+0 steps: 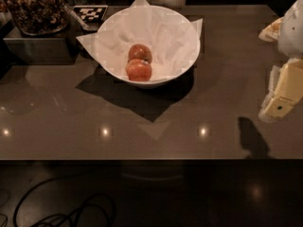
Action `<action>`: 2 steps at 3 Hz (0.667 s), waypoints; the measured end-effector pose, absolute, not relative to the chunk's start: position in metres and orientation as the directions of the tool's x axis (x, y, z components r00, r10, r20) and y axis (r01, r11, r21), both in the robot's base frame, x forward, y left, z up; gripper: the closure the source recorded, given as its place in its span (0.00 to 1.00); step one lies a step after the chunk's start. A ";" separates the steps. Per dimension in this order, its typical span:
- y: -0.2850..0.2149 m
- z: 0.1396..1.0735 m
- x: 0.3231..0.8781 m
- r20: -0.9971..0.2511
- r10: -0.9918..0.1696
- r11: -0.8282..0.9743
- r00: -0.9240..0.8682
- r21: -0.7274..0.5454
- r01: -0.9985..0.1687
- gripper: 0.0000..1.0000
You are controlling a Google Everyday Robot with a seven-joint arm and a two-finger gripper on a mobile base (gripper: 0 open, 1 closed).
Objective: Pick apple from white bowl
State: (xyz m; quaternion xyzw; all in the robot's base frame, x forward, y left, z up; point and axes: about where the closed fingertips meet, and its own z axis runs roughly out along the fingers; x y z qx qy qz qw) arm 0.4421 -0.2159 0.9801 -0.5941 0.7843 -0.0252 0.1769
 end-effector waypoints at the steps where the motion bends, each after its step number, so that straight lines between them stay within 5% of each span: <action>1: -0.210 0.990 0.459 -0.351 -0.903 0.345 -0.246 -0.252 -0.904 0.00; 2: -0.194 1.005 0.484 -0.482 -0.843 0.390 -0.239 -0.242 -0.889 0.00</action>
Offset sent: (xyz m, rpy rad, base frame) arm 0.0721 0.0391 0.0475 0.4205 -0.1311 -0.0575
